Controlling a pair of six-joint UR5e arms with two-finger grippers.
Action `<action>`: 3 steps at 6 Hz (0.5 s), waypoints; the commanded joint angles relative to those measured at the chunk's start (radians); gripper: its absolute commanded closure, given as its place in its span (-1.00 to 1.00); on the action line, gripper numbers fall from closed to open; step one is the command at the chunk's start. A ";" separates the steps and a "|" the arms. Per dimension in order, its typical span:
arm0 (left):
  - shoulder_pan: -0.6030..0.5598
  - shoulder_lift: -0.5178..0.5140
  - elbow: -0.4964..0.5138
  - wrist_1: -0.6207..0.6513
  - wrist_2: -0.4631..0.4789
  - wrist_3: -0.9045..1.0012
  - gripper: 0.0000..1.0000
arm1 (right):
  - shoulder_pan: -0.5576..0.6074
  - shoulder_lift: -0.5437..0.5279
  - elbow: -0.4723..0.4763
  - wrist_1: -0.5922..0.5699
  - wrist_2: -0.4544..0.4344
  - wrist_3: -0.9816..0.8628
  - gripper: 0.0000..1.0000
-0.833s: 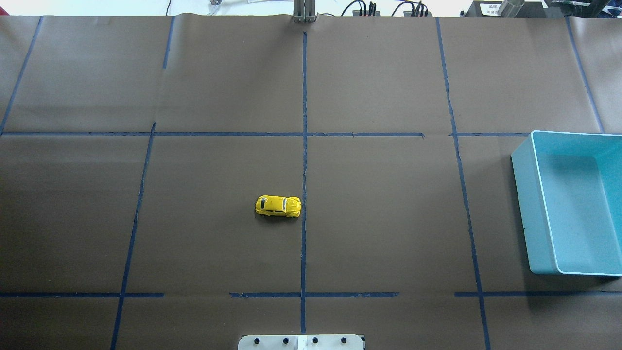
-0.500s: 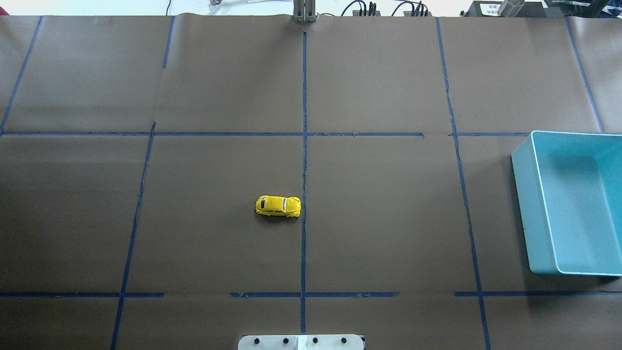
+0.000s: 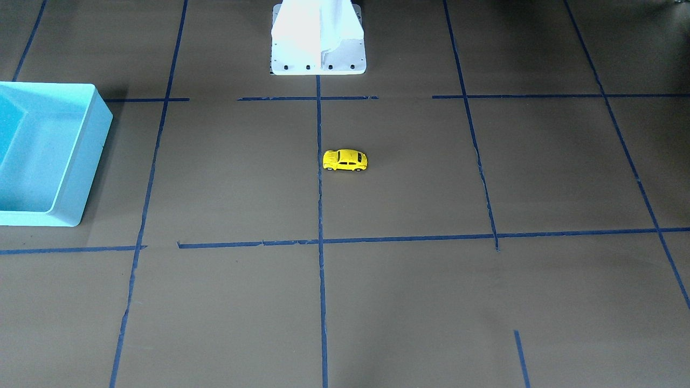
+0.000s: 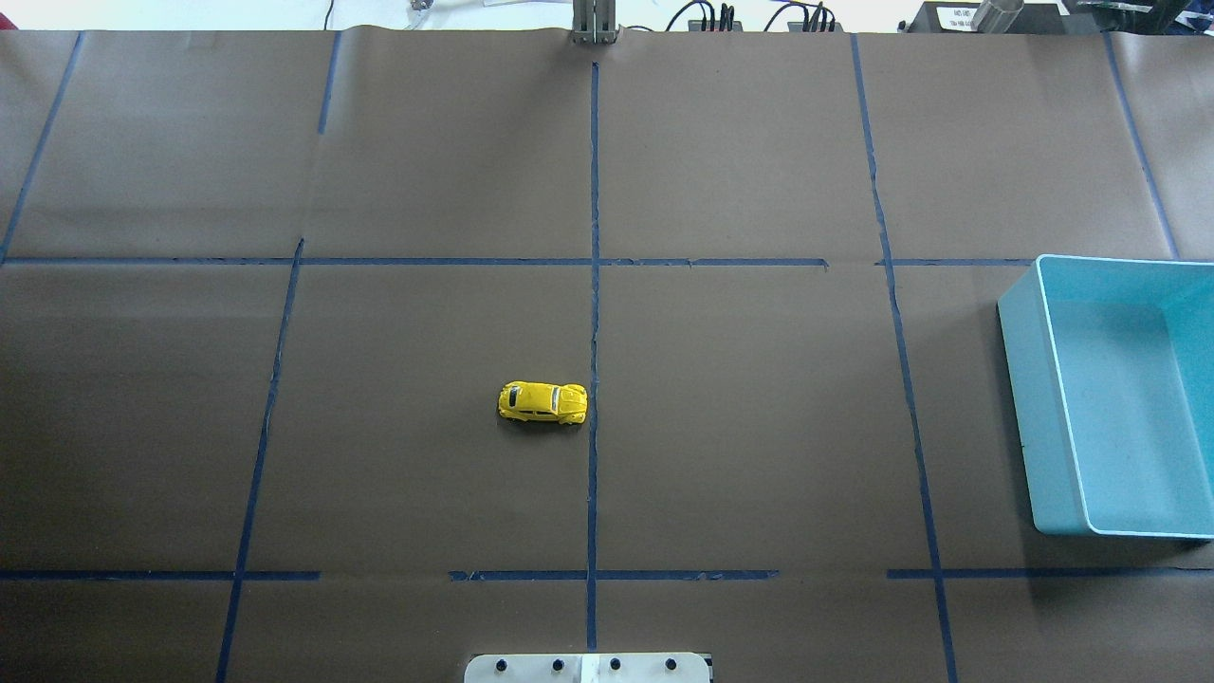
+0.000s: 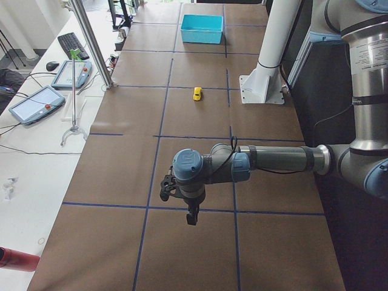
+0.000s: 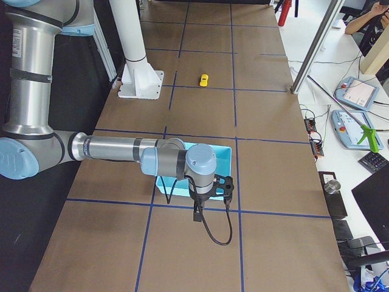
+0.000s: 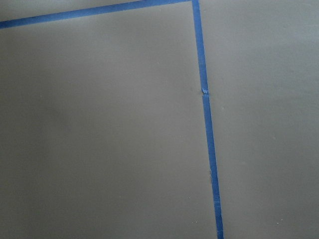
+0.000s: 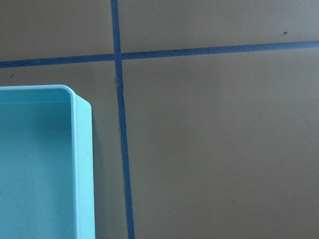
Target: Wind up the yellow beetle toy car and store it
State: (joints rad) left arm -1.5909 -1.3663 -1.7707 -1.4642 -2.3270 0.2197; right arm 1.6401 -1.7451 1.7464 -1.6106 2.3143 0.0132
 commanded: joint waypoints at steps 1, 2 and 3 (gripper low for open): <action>0.000 -0.001 0.001 0.001 0.000 0.000 -1.00 | 0.018 -0.007 0.005 -0.014 0.051 -0.016 -1.00; -0.001 -0.001 0.002 0.001 0.000 0.000 -1.00 | 0.018 -0.019 0.005 -0.018 0.051 -0.019 -1.00; 0.000 -0.001 -0.003 -0.001 0.001 0.001 -1.00 | -0.017 -0.019 0.005 -0.018 0.050 -0.050 -1.00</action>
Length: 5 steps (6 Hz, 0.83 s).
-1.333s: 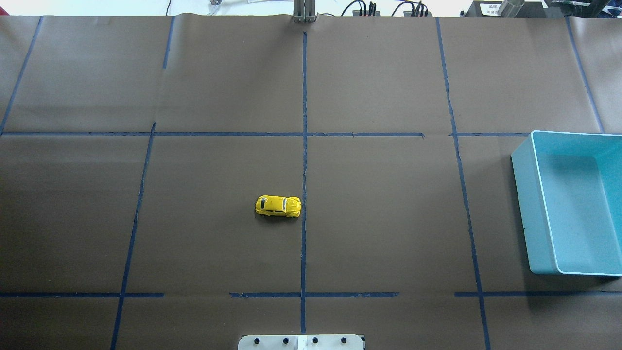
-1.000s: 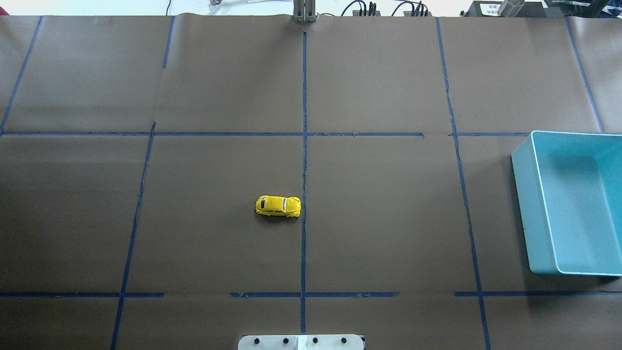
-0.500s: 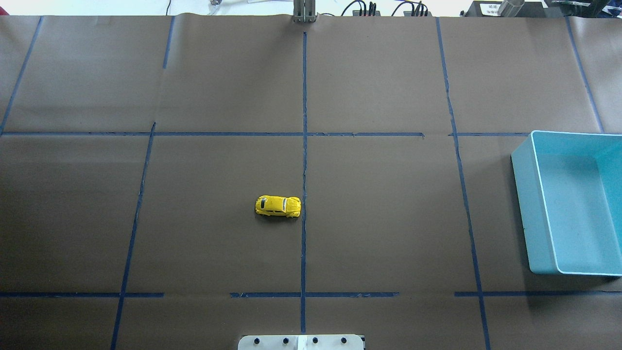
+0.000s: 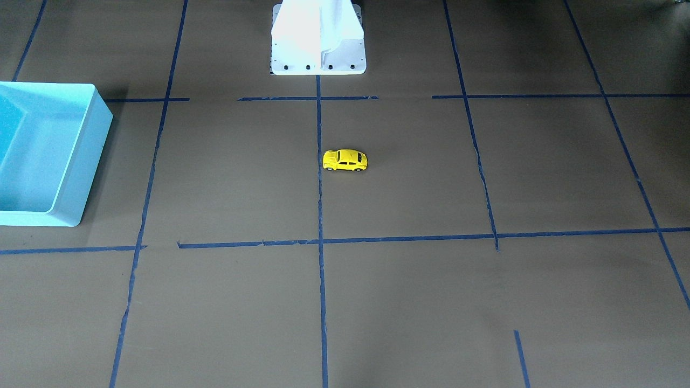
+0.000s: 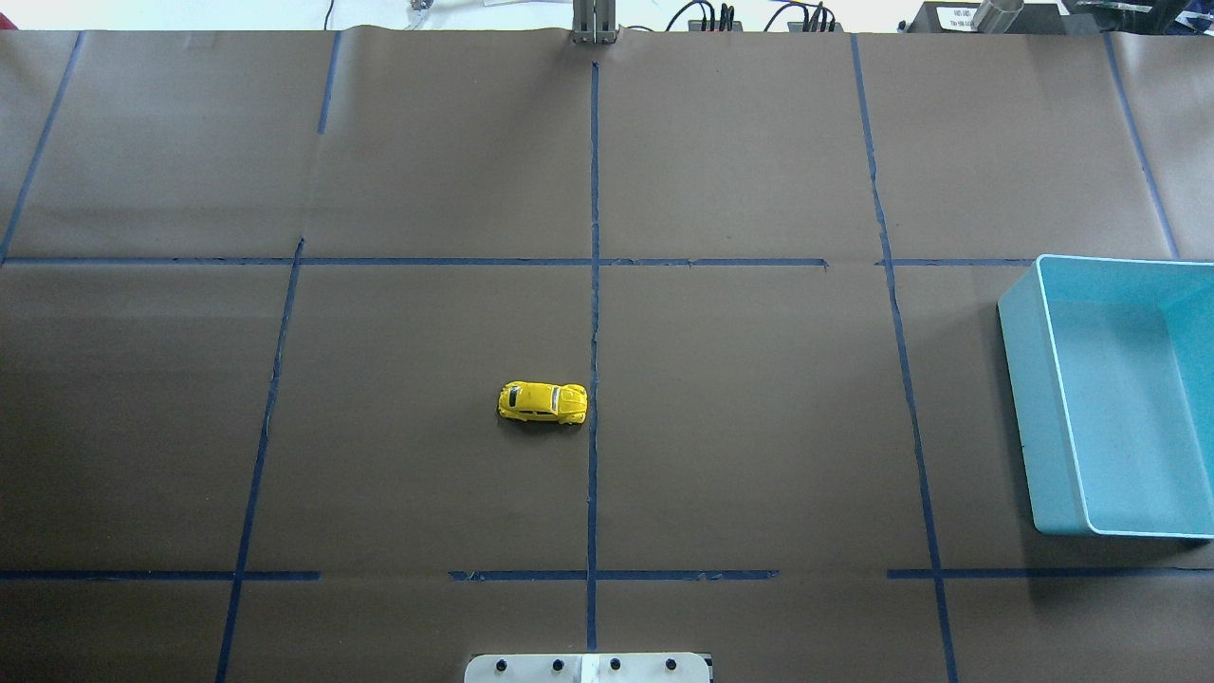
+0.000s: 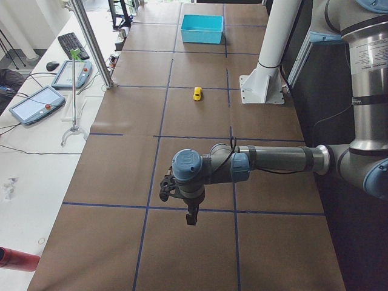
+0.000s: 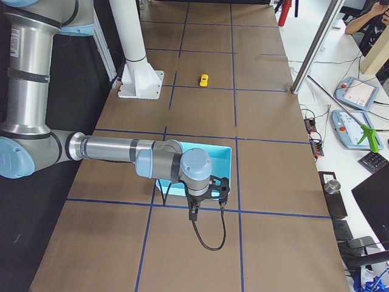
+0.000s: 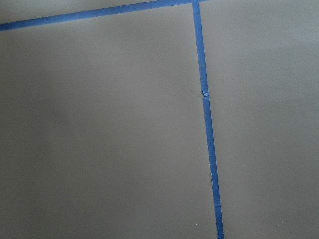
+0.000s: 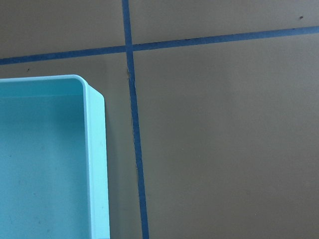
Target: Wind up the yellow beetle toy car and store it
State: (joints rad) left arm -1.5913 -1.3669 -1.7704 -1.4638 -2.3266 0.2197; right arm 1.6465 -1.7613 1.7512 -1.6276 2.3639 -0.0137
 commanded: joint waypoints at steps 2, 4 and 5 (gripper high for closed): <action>0.001 -0.009 0.000 0.000 0.018 -0.002 -1.00 | -0.025 -0.001 0.004 -0.036 -0.002 -0.034 -1.00; 0.001 -0.015 -0.006 -0.001 0.035 0.001 -1.00 | -0.059 0.003 0.004 -0.055 -0.023 -0.043 -1.00; 0.002 -0.020 -0.024 -0.003 0.029 0.003 -1.00 | -0.036 0.002 0.007 -0.058 -0.026 -0.089 -1.00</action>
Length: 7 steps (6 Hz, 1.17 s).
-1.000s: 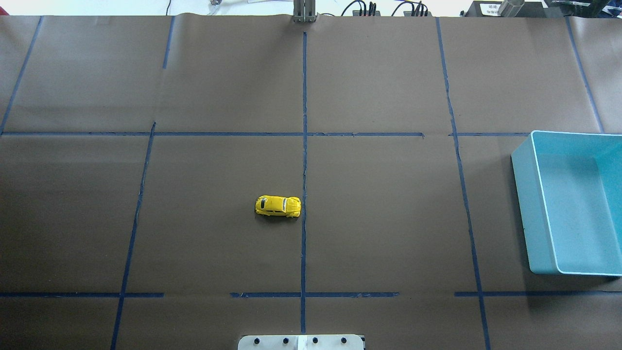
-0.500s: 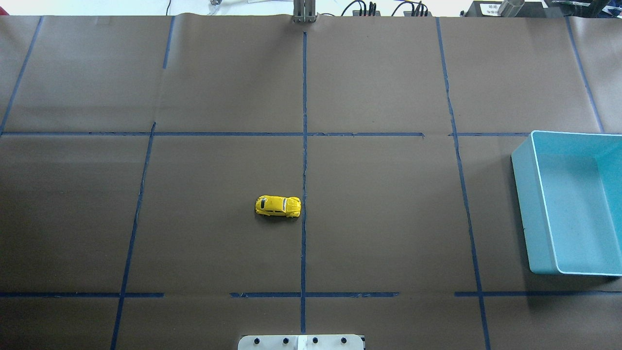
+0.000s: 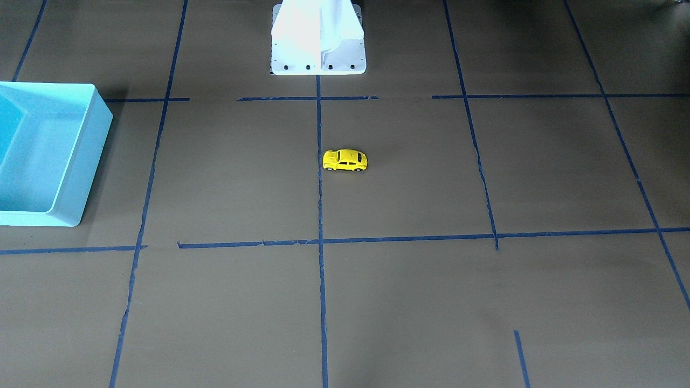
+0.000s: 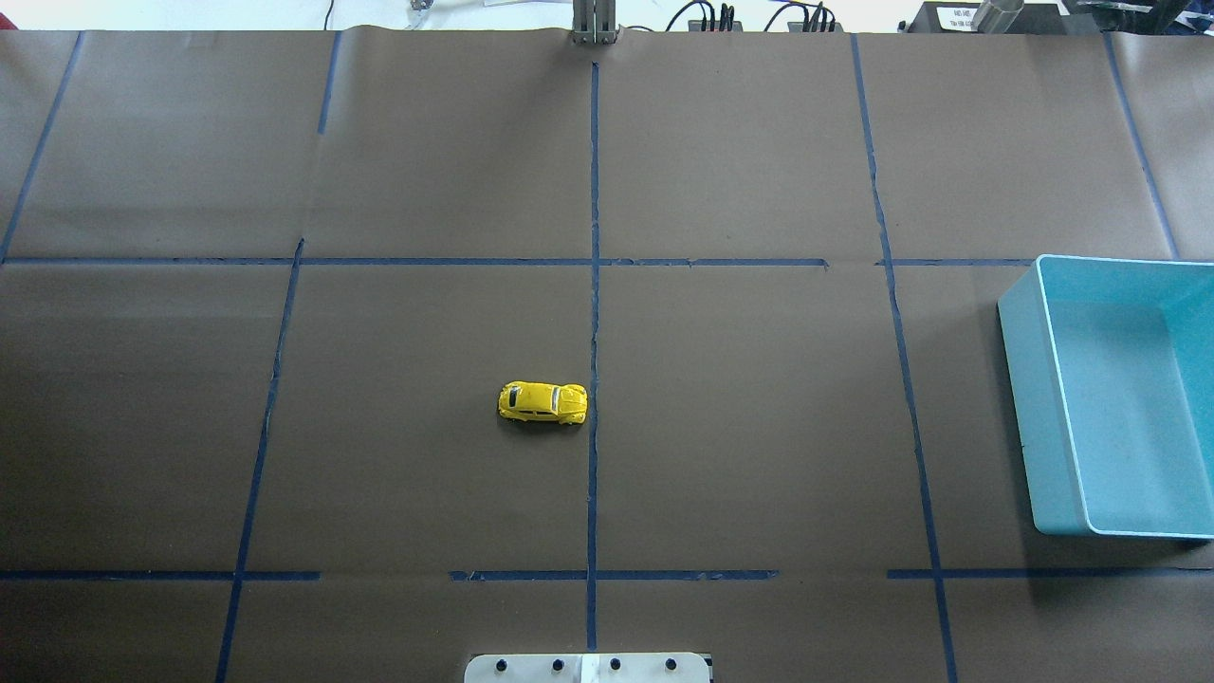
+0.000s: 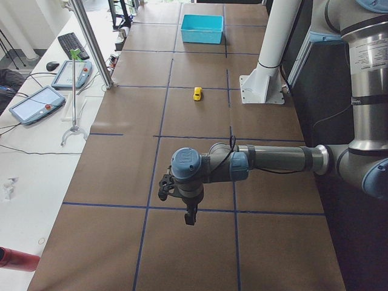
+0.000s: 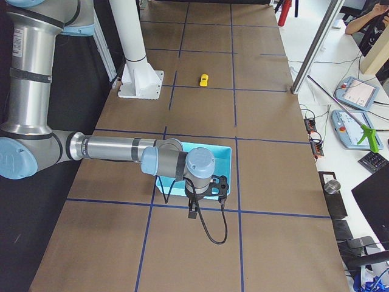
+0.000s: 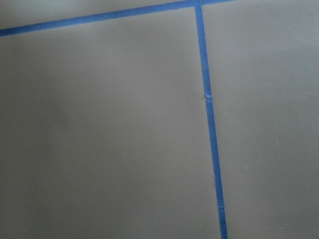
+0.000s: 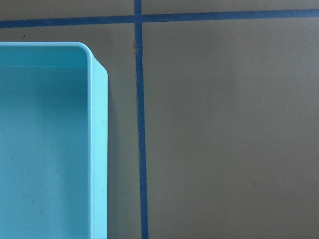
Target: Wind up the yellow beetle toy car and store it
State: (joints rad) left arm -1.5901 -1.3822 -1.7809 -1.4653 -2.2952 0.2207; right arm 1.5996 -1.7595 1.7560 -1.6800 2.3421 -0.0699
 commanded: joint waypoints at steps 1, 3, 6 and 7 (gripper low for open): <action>0.010 -0.064 -0.046 0.023 -0.004 0.002 -1.00 | 0.031 0.005 0.005 -0.006 -0.048 -0.101 -1.00; 0.073 -0.215 -0.150 0.307 -0.001 0.000 -1.00 | 0.045 -0.002 0.007 -0.004 -0.050 -0.103 -1.00; 0.341 -0.645 -0.150 0.576 0.075 0.000 -1.00 | 0.045 0.003 0.000 0.000 -0.041 -0.096 -1.00; 0.442 -0.708 -0.153 0.565 0.109 0.002 -1.00 | 0.045 0.006 -0.003 0.000 -0.044 -0.091 -1.00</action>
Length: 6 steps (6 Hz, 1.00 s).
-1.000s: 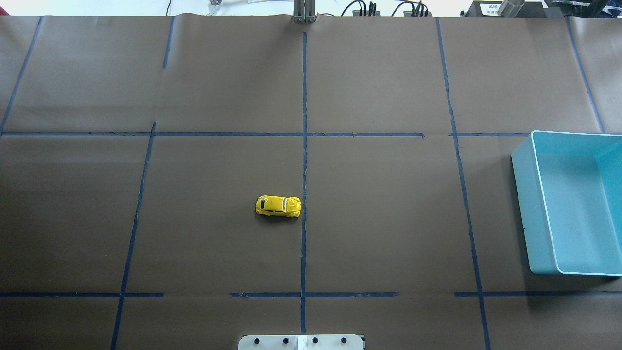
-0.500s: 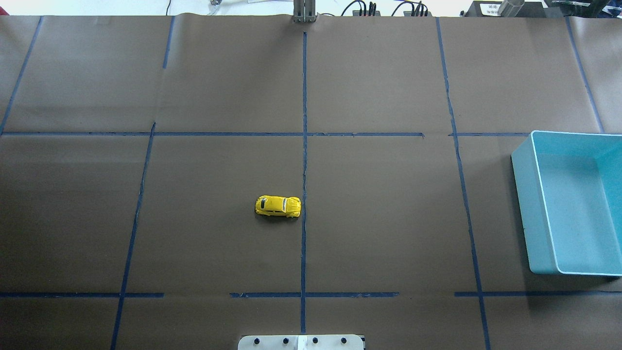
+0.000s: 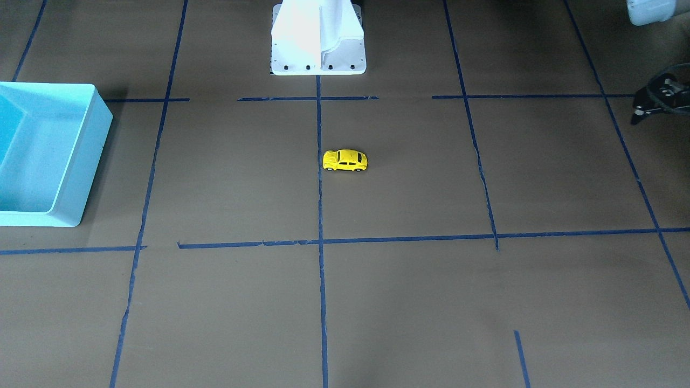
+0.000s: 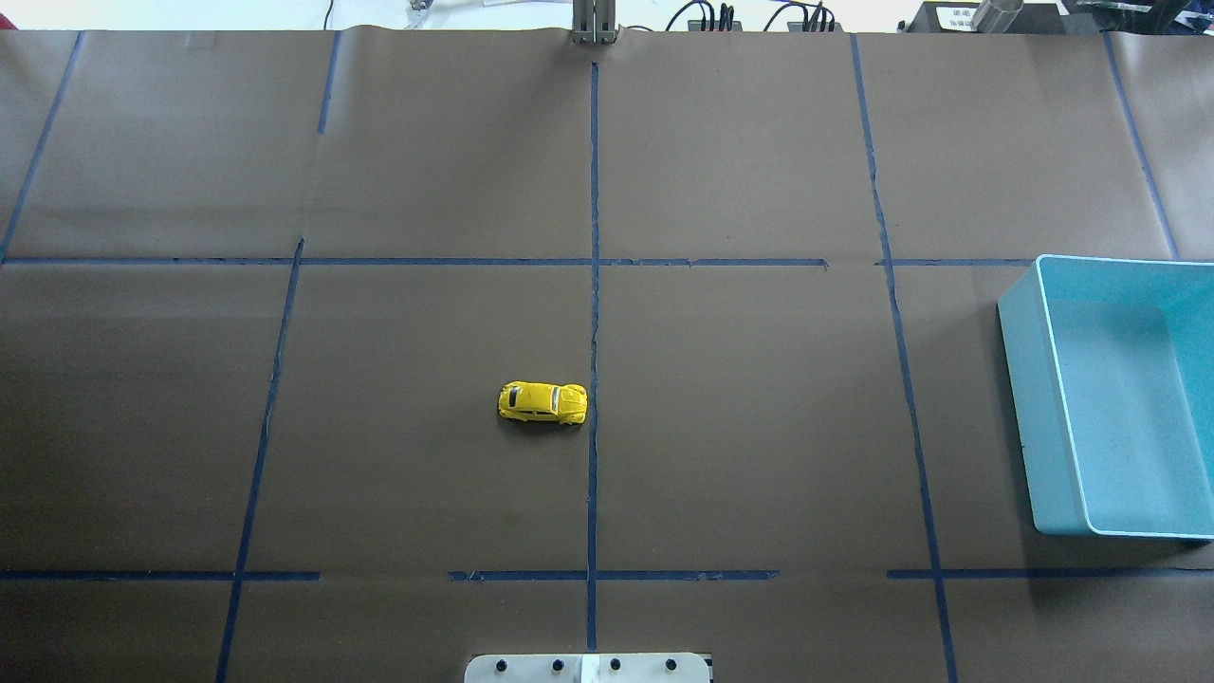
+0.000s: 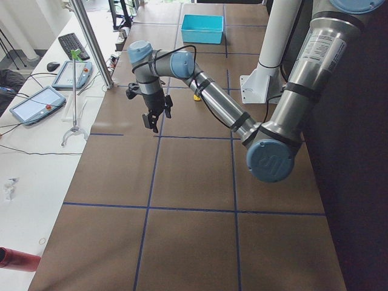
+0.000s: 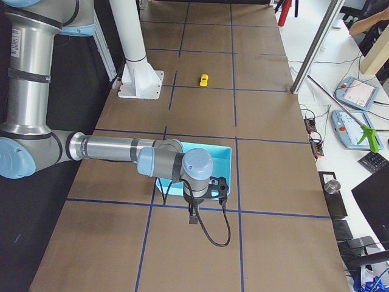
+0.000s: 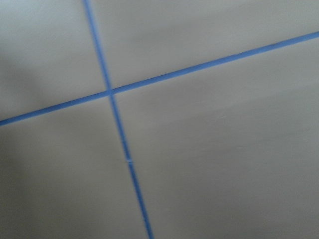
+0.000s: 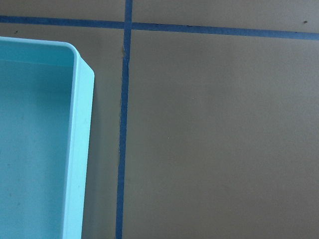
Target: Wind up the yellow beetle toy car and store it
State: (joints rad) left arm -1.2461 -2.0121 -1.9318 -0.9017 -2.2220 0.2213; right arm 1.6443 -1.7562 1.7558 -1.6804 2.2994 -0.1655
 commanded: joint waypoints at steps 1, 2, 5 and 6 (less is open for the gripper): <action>0.216 -0.152 -0.006 -0.003 0.107 0.003 -1.00 | 0.000 0.004 -0.004 0.001 -0.003 0.008 -1.00; 0.279 -0.149 -0.031 -0.050 0.131 0.001 -1.00 | 0.000 0.003 -0.004 0.002 -0.005 0.008 -1.00; 0.555 -0.135 0.017 -0.334 0.186 0.003 -1.00 | 0.000 0.003 -0.013 0.004 -0.020 0.004 -1.00; 0.566 -0.146 0.036 -0.402 0.202 0.006 -1.00 | 0.000 0.003 -0.013 0.004 -0.032 0.004 -1.00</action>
State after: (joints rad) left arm -0.7207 -2.1486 -1.9214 -1.2289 -2.0388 0.2248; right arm 1.6444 -1.7529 1.7445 -1.6766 2.2770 -0.1613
